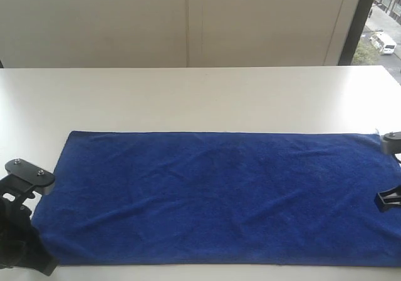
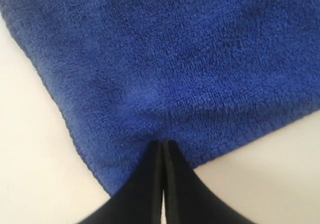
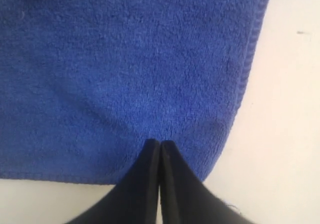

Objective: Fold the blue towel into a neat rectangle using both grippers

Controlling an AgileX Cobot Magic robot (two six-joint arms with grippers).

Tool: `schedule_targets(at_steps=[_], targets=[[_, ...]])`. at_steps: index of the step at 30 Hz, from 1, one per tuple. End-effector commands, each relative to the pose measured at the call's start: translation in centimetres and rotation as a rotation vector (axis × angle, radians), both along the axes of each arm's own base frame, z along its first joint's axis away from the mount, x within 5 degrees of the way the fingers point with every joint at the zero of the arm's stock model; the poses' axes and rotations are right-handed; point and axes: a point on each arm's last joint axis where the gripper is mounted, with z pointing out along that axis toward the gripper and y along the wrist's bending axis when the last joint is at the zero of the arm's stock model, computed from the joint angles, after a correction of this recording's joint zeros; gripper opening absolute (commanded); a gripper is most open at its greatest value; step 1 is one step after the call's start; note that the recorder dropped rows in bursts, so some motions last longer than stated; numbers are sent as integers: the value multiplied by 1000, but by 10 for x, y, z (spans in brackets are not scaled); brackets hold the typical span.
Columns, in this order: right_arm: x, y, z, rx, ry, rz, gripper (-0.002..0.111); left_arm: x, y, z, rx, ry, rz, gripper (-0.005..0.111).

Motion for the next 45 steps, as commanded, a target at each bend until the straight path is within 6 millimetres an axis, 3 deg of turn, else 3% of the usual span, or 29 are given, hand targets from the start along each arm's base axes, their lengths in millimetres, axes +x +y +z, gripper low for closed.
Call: schedule_targets(at_steps=[1,8,15,29,37,45], targets=[[-3,0,2,1,25,12,0,-9,1,-4,16,76,-5,0],[-7,0,-1,-7,41,23,0,-12,2,-3,21,99,-9,0],[-9,-2,-21,-17,115,35,0,-12,2,-2,18,91,-7,0],[-13,-13,-38,-113,238,30,0,-11,2,38,-67,-171,17,0],[-4,-21,-22,-197,197,-3,0,-9,2,41,-77,-207,20,0],[26,-20,21,-197,-198,-38,0,-2,1,45,-105,-292,41,0]])
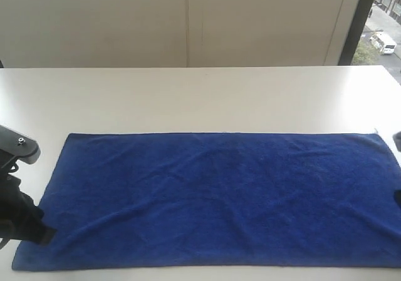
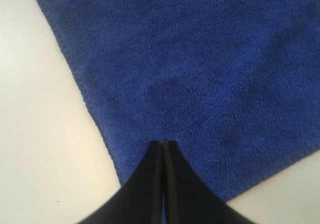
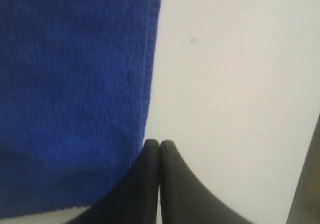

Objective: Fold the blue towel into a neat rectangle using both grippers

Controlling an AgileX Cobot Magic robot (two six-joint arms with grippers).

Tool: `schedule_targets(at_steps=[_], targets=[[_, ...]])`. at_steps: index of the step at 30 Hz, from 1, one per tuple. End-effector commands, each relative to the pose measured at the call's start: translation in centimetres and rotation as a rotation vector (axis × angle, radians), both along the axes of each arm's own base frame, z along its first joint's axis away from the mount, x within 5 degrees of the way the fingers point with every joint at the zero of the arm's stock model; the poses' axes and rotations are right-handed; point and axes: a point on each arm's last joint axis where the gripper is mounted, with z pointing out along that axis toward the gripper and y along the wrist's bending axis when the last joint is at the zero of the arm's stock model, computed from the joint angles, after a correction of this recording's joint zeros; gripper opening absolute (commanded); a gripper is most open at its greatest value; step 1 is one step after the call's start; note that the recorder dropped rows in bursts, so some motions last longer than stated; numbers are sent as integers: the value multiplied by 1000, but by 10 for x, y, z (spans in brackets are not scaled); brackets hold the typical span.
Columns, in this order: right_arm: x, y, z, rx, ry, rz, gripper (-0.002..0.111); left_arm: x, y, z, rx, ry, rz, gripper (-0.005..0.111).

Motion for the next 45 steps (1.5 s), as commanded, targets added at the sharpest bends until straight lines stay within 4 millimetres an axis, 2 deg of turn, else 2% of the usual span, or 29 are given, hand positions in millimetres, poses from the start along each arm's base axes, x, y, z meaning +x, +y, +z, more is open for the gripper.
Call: schedule_targets(at_steps=[1,4,8,12,26,35,39,42,43,45], targets=[[23,3,19,34,-259,3,0,2,-1,3,-33,-59,24,0],[42,1,12,63,-308,8,0,5,-2,5,-41,-97,29,0],[66,-5,-10,73,-264,17,0,6,-2,5,-42,-100,30,0],[84,-10,-22,76,-254,19,0,6,-2,5,-42,-100,30,0],[106,-18,-55,69,-185,81,0,9,-2,8,-51,-140,35,0],[111,-21,-49,54,-181,82,0,9,-2,8,-51,-140,35,0],[109,-19,-12,45,-269,72,0,9,-2,8,-51,-140,35,0],[103,-17,6,96,-287,85,0,9,-2,8,-51,-140,35,0],[100,-17,8,141,-283,78,4,9,-2,8,-51,-140,35,0],[93,-28,6,225,-276,80,19,9,-2,8,-51,-140,35,0]])
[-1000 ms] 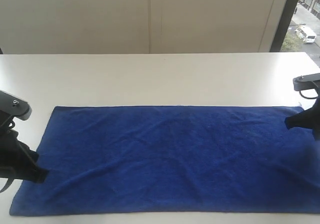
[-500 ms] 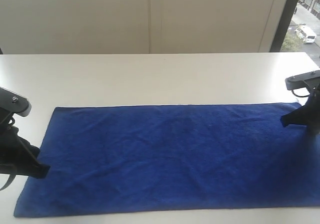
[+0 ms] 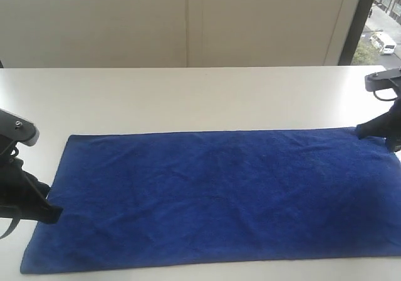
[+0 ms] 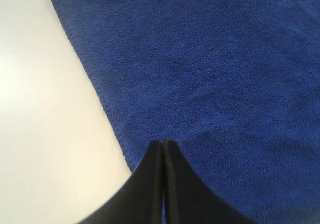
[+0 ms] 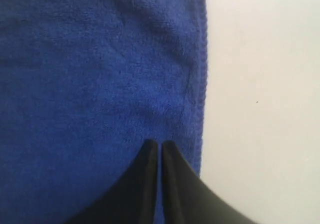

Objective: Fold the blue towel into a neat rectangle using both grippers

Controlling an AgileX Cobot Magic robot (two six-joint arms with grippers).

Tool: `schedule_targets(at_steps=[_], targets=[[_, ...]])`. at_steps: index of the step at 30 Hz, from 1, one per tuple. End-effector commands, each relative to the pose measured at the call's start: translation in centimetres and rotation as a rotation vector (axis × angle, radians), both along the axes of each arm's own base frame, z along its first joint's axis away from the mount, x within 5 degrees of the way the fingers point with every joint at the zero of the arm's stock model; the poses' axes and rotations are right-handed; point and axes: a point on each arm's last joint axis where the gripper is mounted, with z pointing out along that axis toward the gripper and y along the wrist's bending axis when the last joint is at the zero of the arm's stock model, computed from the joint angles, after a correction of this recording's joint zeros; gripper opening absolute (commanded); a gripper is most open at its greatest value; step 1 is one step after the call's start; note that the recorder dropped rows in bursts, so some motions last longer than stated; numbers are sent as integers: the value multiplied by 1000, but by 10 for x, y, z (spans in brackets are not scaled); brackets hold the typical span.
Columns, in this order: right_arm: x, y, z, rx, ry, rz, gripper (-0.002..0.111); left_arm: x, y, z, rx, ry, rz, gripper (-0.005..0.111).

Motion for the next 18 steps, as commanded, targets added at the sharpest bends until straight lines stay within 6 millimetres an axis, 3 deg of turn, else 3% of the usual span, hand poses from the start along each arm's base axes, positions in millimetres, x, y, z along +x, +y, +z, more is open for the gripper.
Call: schedule_targets(at_steps=[1,2,3,14,18], targets=[[-11,-17,1,140,5,33,30,-3,0,0,-17,10,12,0],[-13,-23,0,161,-10,48,45,-3,0,0,-17,10,12,0],[-14,-26,0,154,-13,57,49,-3,0,0,-17,10,12,0],[-13,-34,-41,139,91,94,49,-3,0,0,-17,10,12,0],[-15,-41,-44,139,89,74,49,-3,0,0,-17,10,12,0]])
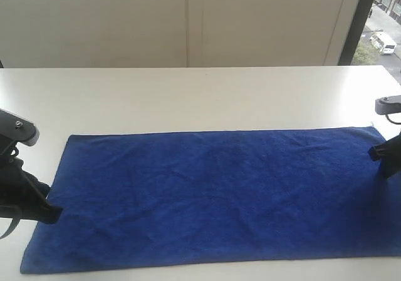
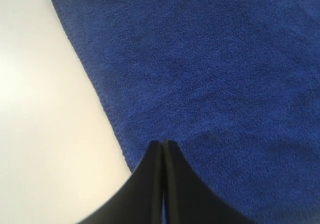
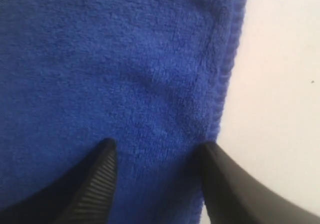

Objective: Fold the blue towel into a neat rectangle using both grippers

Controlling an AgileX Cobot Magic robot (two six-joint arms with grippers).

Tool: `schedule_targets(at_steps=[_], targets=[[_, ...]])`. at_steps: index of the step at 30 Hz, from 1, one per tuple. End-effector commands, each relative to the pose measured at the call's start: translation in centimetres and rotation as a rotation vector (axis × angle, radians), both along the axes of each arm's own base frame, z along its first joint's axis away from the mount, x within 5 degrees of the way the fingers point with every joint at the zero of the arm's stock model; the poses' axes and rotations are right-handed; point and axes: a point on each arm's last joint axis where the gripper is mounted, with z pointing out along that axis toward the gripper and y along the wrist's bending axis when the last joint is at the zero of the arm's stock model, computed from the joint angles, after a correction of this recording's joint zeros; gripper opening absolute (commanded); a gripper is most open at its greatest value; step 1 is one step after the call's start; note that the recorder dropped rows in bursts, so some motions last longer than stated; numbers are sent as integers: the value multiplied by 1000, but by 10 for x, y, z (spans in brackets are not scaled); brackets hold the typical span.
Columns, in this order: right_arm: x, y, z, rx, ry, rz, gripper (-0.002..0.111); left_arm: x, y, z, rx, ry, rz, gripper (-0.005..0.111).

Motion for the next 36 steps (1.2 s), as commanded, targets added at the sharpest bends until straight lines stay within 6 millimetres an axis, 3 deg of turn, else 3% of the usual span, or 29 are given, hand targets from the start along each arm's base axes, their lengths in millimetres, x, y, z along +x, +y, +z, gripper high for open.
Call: schedule_targets(at_steps=[1,14,20,32,36], targets=[[-4,-10,-4,-8,0,-15,49,-3,0,0,-17,10,12,0],[-6,-14,1,4,-21,-13,50,-2,-1,0,-20,-1,15,0],[-5,-15,13,-24,-51,-5,50,-2,-1,0,-20,-1,15,0],[-8,-15,-12,10,32,-1,49,-2,-1,0,-20,-1,15,0],[-8,-13,-16,41,47,-15,39,-2,-1,0,-20,-1,15,0]])
